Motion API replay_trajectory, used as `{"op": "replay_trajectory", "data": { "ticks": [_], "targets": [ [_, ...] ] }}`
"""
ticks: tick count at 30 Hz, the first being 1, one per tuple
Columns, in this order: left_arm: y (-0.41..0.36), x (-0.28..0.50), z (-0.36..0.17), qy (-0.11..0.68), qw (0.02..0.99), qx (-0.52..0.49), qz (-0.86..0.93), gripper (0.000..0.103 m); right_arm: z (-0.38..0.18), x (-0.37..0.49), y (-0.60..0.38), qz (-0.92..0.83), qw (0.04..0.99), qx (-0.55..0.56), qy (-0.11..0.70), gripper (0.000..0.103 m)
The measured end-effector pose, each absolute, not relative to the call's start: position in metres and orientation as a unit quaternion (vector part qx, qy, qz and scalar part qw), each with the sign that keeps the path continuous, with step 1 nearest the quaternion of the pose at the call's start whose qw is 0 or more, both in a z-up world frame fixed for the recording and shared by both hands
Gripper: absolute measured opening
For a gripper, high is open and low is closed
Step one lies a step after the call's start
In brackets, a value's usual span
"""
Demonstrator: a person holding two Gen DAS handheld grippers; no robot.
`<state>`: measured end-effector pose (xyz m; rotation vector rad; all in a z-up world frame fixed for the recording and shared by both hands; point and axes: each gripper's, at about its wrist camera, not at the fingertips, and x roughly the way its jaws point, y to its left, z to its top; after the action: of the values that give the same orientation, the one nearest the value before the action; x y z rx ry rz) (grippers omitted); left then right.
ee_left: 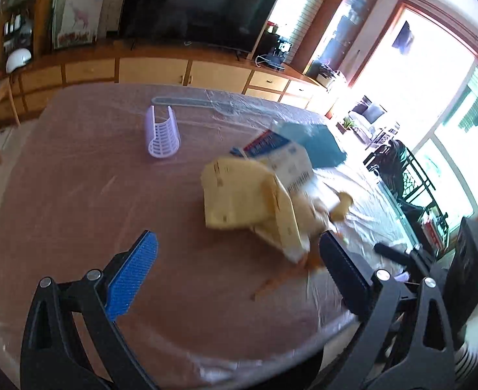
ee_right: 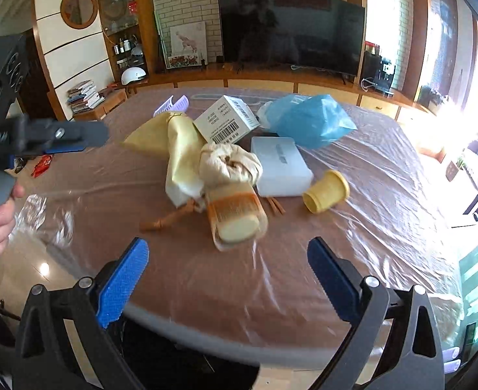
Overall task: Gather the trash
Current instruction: 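Grasp the yellow paper bag with the left tool while the right tool grasps the orange-labelled glass jar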
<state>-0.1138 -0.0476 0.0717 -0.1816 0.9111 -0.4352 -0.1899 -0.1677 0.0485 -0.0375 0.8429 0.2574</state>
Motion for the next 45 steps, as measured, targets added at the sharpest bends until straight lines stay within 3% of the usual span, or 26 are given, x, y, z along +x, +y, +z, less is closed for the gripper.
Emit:
{"op": "replay_trajectory", "data": {
  "ticks": [11,16,18,21,25,29,31,45],
  "targets": [
    [-0.052,-0.057,0.041,0.498,0.82,-0.164,-0.23,0.1,0.028,-0.152,-0.166,0.124,0.895,-0.001,0.429,0.096],
    [-0.055,-0.046,0.026,0.512,0.8,-0.199,-0.243,0.1,0.021,-0.145,-0.167,0.13,0.891,-0.008,0.435,0.09],
    [-0.056,-0.044,0.021,0.514,0.794,-0.208,-0.249,0.095,0.019,-0.142,-0.167,0.132,0.889,-0.008,0.438,0.087],
    [-0.056,-0.042,0.014,0.523,0.784,-0.215,-0.254,0.079,0.016,-0.137,-0.169,0.139,0.885,-0.006,0.444,0.081],
    [-0.052,-0.048,0.009,0.522,0.777,-0.239,-0.26,0.062,0.012,-0.129,-0.166,0.147,0.882,-0.001,0.448,0.063],
    [-0.047,-0.052,0.009,0.518,0.774,-0.247,-0.267,0.054,0.011,-0.127,-0.165,0.157,0.879,0.003,0.45,0.052],
    [-0.042,-0.057,0.009,0.513,0.778,-0.247,-0.266,0.052,0.011,-0.128,-0.165,0.158,0.879,0.001,0.449,0.046],
    [-0.018,-0.087,0.044,0.472,0.826,-0.194,-0.238,0.05,0.017,-0.156,-0.191,0.154,0.878,0.03,0.452,0.046]
  ]
}}
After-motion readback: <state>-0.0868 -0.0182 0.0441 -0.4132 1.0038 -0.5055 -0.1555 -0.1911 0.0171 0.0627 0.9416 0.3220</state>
